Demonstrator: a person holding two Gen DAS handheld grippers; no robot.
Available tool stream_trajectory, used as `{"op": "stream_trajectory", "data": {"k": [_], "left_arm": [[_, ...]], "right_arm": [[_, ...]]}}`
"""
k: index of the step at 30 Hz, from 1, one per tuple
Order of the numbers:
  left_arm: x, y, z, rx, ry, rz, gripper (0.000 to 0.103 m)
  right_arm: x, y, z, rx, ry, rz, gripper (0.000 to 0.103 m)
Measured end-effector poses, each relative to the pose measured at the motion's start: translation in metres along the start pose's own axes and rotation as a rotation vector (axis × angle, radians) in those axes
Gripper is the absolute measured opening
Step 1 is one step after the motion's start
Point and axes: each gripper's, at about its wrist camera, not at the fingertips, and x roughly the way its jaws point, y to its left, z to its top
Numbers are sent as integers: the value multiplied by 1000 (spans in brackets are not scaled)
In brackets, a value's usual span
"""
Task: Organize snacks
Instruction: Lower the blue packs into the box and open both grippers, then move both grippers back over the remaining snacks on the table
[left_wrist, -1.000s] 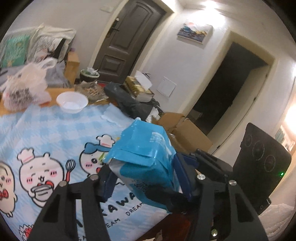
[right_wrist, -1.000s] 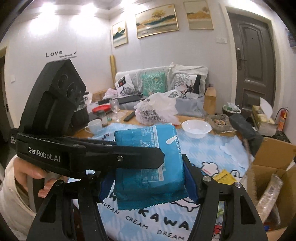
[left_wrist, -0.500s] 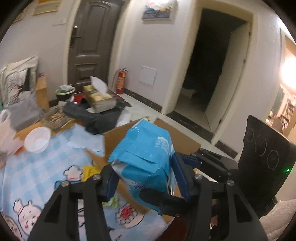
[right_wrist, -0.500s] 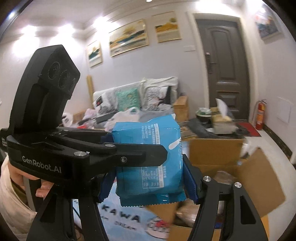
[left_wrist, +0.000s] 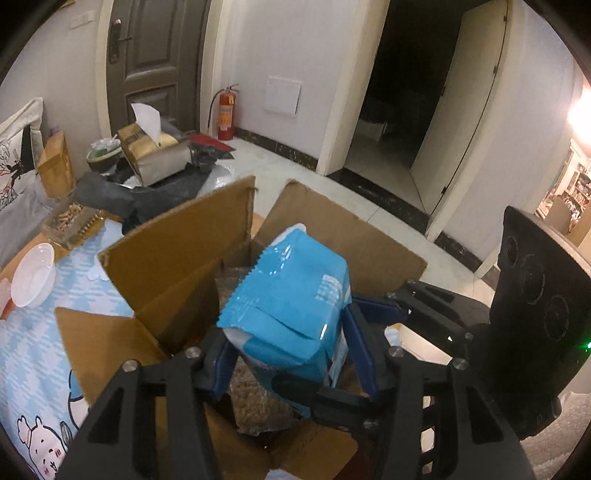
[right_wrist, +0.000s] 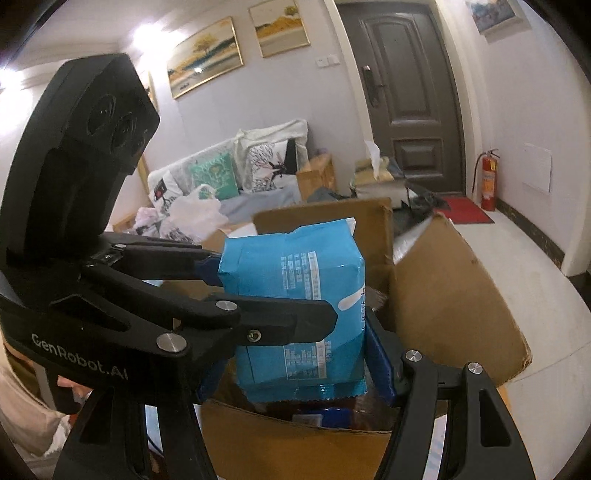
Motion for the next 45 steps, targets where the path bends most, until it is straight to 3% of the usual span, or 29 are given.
{"op": "stream_trajectory", "data": {"k": [10, 22, 27, 35, 39, 45], "left_arm": [[-7, 9, 0, -27, -16, 31, 54], [-79, 37, -20, -82, -142, 44, 63], [-123, 62, -43, -124, -208, 82, 64], [-192, 119, -107, -222, -279, 227, 70], [-206, 143, -137, -268, -276, 268, 70], [-190, 175, -179, -346, -239, 275, 70]], "right_arm": [[7, 1, -3, -28, 12, -29, 63], [-2, 31, 10, -52, -16, -61, 68], [-6, 73, 18, -120, -31, -42, 68], [15, 163, 26, -262, -14, 22, 68], [34, 202, 19, -319, 25, 67, 66], [73, 238, -8, -370, 139, 117, 51]]}}
